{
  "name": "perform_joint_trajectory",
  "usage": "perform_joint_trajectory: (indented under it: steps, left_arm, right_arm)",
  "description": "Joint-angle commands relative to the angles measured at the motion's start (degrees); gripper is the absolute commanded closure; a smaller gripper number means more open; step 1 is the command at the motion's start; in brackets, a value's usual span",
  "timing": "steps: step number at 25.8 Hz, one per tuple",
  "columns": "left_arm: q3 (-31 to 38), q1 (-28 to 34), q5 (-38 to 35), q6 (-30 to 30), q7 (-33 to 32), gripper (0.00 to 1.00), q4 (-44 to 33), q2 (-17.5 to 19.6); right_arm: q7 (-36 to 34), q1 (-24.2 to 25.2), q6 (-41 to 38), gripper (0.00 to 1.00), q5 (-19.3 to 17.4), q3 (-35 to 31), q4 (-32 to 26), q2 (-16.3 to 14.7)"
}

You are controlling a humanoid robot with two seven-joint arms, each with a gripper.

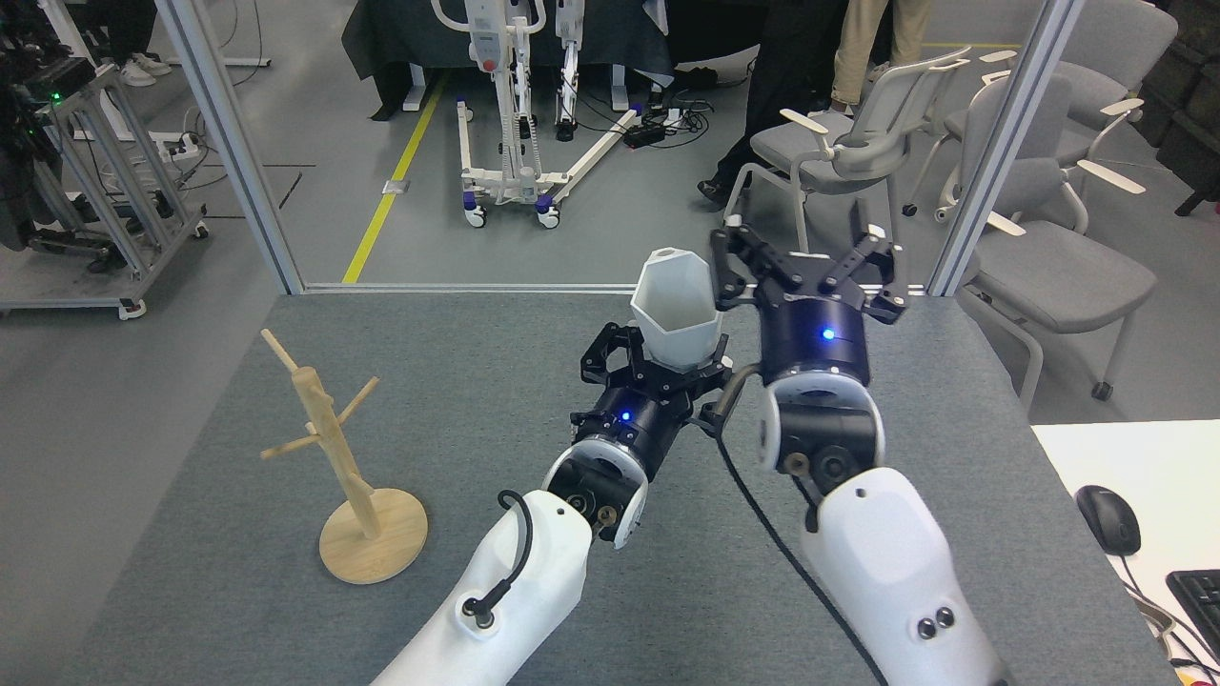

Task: Hang cup on storage rack
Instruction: 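Withdraw the right gripper and lower the cup toward the wooden stand, then hook the cup onto a peg of the wooden stand with the left gripper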

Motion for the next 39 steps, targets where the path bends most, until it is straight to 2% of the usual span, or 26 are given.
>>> perform_joint_trajectory:
  steps: [1, 3, 6, 11, 16, 21, 25, 28, 31, 35, 39]
  left_arm:
    - [0.0, 2.0, -0.5, 0.0, 0.1, 0.99, -2.4, 0.4]
    - [0.0, 3.5, -2.6, 0.0, 0.2, 1.00, -4.3, 0.5]
    - [0.0, 6.3, -7.4, 0.0, 0.4, 1.00, -6.7, 0.6]
    - [0.0, 11.8, -12.0, 0.0, 0.5, 1.00, -11.2, 2.4]
    - [0.0, 16.9, -15.7, 0.6, 2.0, 1.00, -16.1, 5.1]
    - [0.4, 21.4, -18.6, 1.9, 3.3, 1.00, -21.2, 8.8]
    - [0.5, 24.7, -20.0, 7.1, 5.5, 1.00, -24.4, 12.2]
    - [0.6, 28.1, -20.7, 11.8, 7.2, 1.00, -27.3, 16.2]
    - [0.8, 31.4, -21.5, 19.0, 8.2, 1.00, -28.5, 20.2]
    - [1.5, 35.4, -21.6, 29.5, 8.4, 1.00, -29.5, 27.6]
    - [2.4, 38.0, -21.6, 35.9, 8.4, 1.00, -29.3, 31.7]
  right_arm:
    - [-7.9, 7.9, -14.0, 0.01, -3.1, -13.2, 1.7, -1.3]
    - [-13.8, 12.6, -22.2, 0.01, -5.4, -20.0, 3.5, -1.4]
    - [-19.4, 17.7, -29.7, 0.01, -5.3, -25.7, 8.4, -1.4]
    - [-21.3, 22.0, -30.2, 0.01, -5.1, -26.4, 16.2, -1.4]
    - [-21.6, 27.1, -30.2, 0.01, -4.9, -26.3, 16.6, -0.7]
    - [-21.3, 28.6, -27.8, 0.01, -4.6, -25.7, 17.0, -0.6]
    - [-21.1, 29.0, -27.5, 0.01, -4.8, -25.4, 17.0, -0.8]
    - [-21.4, 29.0, -27.4, 0.01, -4.7, -24.9, 17.0, -0.6]
    - [-21.4, 29.1, -27.4, 0.01, -4.7, -24.9, 17.0, -0.6]
    - [-21.4, 29.1, -27.5, 0.01, -4.5, -24.7, 17.0, 0.0]
    - [-21.3, 29.5, -27.4, 0.01, -4.0, -24.5, 17.0, 0.5]
